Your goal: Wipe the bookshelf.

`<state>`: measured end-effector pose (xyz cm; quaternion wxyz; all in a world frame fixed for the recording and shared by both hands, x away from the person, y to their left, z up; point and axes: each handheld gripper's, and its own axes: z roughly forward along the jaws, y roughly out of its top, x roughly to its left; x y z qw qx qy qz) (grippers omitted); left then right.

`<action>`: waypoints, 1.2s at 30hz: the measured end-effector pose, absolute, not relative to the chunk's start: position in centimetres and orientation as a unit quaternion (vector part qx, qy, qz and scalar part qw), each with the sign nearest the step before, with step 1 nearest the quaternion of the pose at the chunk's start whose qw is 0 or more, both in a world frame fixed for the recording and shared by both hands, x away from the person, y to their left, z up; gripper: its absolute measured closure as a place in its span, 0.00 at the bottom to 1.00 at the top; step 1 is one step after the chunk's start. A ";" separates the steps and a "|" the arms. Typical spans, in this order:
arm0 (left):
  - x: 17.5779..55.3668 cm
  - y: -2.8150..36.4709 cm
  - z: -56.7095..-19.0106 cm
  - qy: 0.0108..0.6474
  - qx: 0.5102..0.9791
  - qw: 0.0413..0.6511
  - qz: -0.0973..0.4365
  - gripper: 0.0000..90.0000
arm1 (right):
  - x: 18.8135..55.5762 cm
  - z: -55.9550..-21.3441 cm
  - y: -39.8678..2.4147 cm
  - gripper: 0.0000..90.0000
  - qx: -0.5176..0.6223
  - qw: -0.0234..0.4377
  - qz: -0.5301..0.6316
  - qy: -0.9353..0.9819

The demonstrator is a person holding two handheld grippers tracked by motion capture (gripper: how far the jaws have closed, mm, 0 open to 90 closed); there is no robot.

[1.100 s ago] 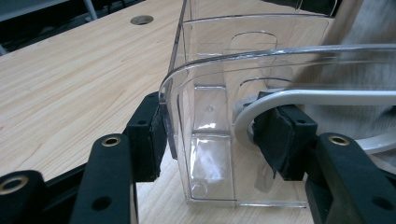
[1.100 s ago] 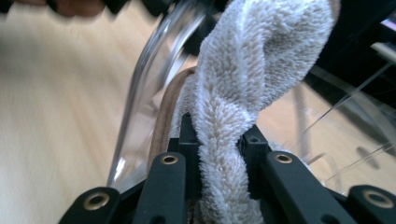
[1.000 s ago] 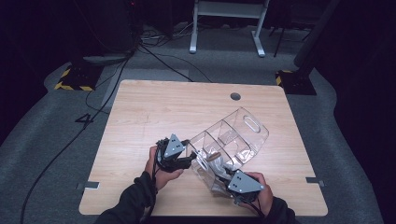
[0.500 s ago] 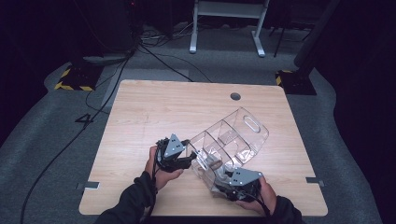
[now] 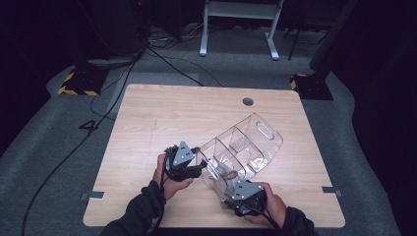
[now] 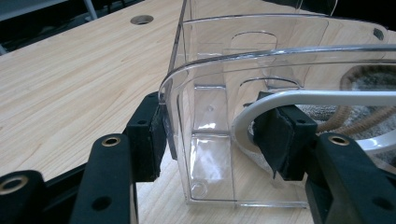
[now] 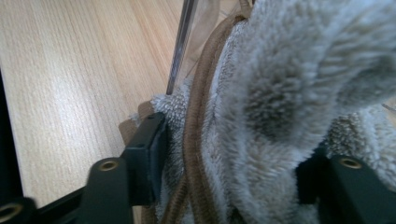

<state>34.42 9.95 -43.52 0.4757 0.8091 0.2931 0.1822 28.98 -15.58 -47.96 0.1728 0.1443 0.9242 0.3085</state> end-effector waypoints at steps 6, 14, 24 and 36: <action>34.4 10.0 -43.5 0.293 0.809 0.475 0.184 0.51 | 29.4 -47.8 -15.5 0.70 0.148 0.169 0.299 0.927; 34.5 10.0 -43.5 0.291 0.810 0.475 0.183 0.51 | 28.7 -46.4 -15.9 0.80 0.141 0.206 0.327 0.911; 34.4 9.9 -43.5 0.294 0.809 0.474 0.186 0.51 | 28.4 -41.6 -16.0 0.80 0.164 0.306 0.435 0.831; 34.5 10.0 -43.6 0.294 0.808 0.476 0.183 0.51 | 29.1 -43.0 -14.6 0.79 0.159 0.314 0.436 0.828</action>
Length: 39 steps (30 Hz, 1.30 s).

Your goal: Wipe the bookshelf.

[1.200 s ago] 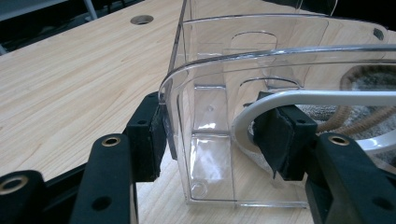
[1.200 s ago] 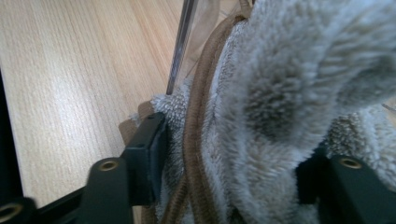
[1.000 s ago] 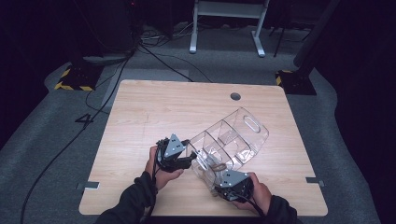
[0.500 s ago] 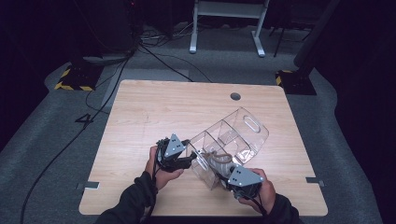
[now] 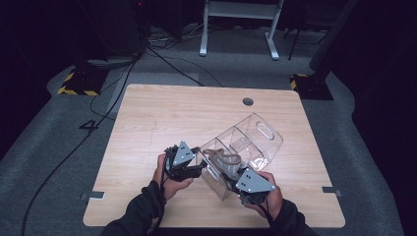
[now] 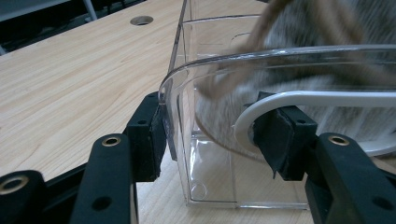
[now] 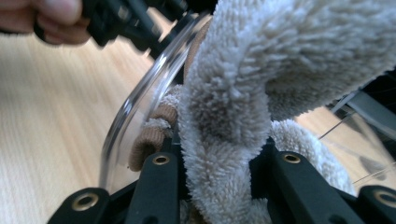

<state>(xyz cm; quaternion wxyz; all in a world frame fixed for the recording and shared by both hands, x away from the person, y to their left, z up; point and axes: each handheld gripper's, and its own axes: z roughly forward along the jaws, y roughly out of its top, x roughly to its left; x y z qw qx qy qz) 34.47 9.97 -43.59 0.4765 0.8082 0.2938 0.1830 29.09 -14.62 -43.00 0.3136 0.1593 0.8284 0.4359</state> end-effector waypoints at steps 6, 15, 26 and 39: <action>34.5 10.0 -43.6 0.292 0.809 0.475 0.184 0.51 | 28.6 -45.2 -14.7 0.79 0.150 0.311 0.418 0.840; 34.6 10.1 -43.6 0.290 0.810 0.475 0.184 0.51 | 28.8 -48.8 -14.9 0.79 0.159 0.261 0.382 0.872; 34.6 10.0 -43.6 0.292 0.808 0.476 0.187 0.51 | 29.0 -45.1 -15.4 0.79 0.160 0.280 0.432 0.842; 34.7 10.0 -43.7 0.291 0.809 0.475 0.190 0.51 | 29.2 -42.3 -15.3 0.79 0.157 0.301 0.470 0.814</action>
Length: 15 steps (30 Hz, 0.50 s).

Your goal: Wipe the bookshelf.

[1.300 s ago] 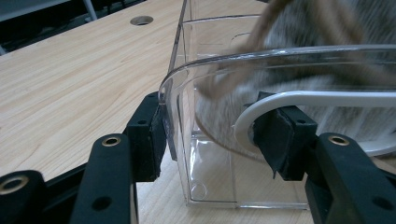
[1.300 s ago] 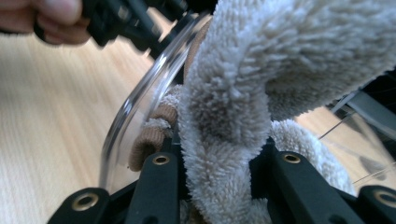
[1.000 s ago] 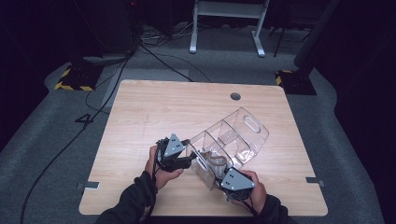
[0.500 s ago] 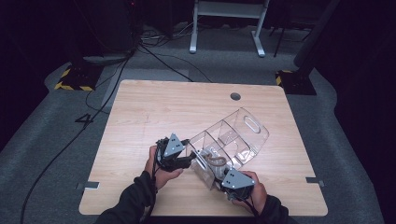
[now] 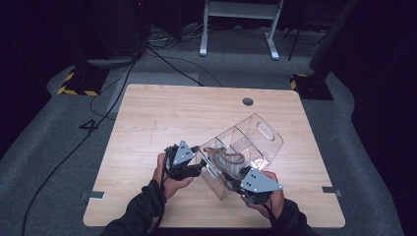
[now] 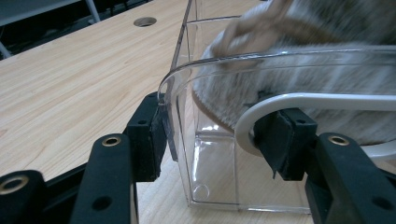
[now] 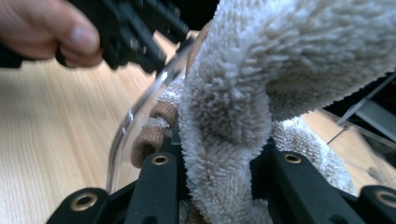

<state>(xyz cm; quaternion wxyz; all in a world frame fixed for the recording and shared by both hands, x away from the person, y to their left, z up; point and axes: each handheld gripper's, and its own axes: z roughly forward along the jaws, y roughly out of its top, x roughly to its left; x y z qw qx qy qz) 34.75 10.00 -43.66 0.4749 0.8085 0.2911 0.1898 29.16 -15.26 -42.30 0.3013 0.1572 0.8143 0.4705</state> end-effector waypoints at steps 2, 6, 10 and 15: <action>34.7 10.0 -43.7 0.291 0.808 0.475 0.190 0.51 | 29.5 -42.9 -15.1 0.79 0.157 0.295 0.463 0.821; 34.7 10.0 -43.7 0.292 0.808 0.474 0.192 0.51 | 29.4 -44.1 -14.5 0.79 0.150 0.298 0.444 0.831; 34.8 10.1 -43.6 0.292 0.809 0.471 0.195 0.51 | 29.2 -45.9 -14.3 0.79 0.152 0.287 0.432 0.841; 34.9 10.2 -43.6 0.290 0.811 0.469 0.196 0.51 | 29.2 -48.5 -13.8 0.79 0.143 0.266 0.397 0.867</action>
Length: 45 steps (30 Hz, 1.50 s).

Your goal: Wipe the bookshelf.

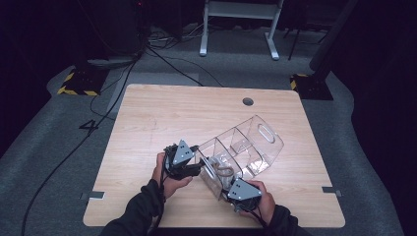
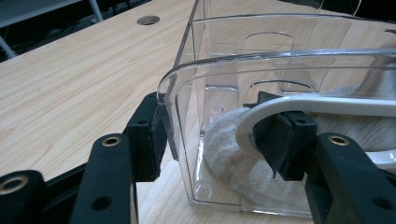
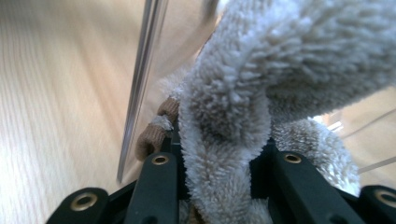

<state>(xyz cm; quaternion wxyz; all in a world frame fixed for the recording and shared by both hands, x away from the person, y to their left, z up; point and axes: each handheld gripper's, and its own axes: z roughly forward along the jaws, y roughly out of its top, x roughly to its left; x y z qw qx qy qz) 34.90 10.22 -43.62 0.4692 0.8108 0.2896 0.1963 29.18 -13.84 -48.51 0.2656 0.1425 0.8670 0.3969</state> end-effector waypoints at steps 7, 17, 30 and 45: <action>34.9 10.2 -43.6 0.288 0.812 0.468 0.196 0.51 | 29.1 -48.3 -14.0 0.79 0.142 0.264 0.397 0.868; 35.0 10.3 -43.6 0.290 0.812 0.468 0.195 0.51 | 27.5 -42.3 -16.6 0.79 0.143 0.297 0.495 0.804; 35.0 10.3 -43.7 0.292 0.811 0.470 0.191 0.51 | 29.5 -38.8 -20.0 0.79 0.201 0.348 0.517 0.756; 35.1 10.4 -43.7 0.292 0.811 0.469 0.193 0.51 | 31.8 -44.4 -19.4 0.79 0.211 0.314 0.432 0.819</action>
